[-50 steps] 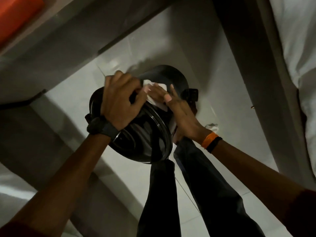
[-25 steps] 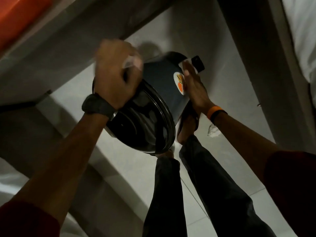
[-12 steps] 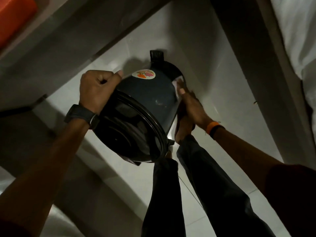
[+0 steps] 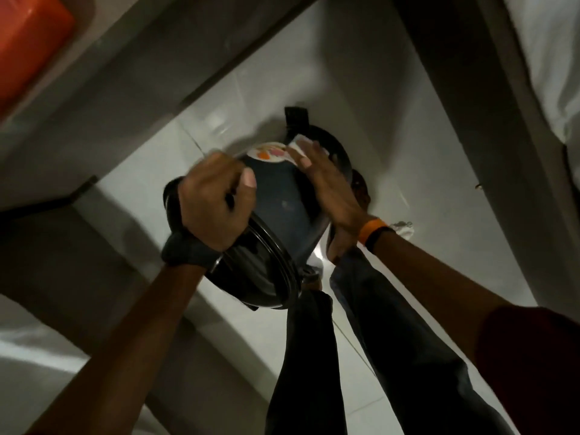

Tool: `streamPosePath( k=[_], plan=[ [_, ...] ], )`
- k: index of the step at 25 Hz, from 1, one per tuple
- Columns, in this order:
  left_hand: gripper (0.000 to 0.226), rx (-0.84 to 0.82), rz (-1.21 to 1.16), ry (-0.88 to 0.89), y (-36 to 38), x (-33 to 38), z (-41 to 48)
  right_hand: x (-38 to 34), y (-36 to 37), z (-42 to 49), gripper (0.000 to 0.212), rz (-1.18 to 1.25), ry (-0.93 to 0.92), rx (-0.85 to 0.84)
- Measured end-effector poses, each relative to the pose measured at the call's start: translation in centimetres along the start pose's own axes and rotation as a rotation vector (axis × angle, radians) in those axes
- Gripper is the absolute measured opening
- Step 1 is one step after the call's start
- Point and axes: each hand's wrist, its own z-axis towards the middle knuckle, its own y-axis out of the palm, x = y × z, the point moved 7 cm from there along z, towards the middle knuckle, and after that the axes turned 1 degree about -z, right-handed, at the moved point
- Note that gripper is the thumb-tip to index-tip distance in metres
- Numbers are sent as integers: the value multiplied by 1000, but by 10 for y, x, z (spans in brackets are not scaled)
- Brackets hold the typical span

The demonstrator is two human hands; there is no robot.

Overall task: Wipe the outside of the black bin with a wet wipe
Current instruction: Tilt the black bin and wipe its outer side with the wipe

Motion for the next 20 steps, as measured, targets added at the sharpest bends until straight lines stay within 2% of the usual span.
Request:
streamPosePath(
  k=[1,3,5,6,9,10,13,14,16,19,20],
  plan=[
    [57,-33,44,17,6,10,-4,-15,9,3,48,-88,-99,-42],
    [51,-17,115,10,7,13,-5,-51,36,-13,48,-108,-362,-148],
    [45,-25,114,-41,2,2,-2,-44,41,-31,48,-93,-448,-182],
    [46,-29,117,-90,-3,-5,1,-31,30,-33,48,-124,-404,-137],
    [60,-4,26,-334,-11,-38,5,26,4,-40,50,-114,11,-31],
    [65,21,-17,-399,-11,-47,7,21,6,-46,52,-102,5,-24],
    [70,41,-53,-441,-6,-59,18,-36,40,-64,52,-129,-423,-90],
    [70,33,-55,-432,-3,-58,21,-44,41,-59,50,-144,-496,-114],
    [68,-7,-62,-409,1,-51,25,-31,21,-24,49,-247,-409,-68],
    [60,-65,-56,-357,9,-39,30,27,-19,20,48,-246,26,1],
    [59,-74,-52,-357,10,-39,34,32,-20,17,48,-210,62,3]
  ],
)
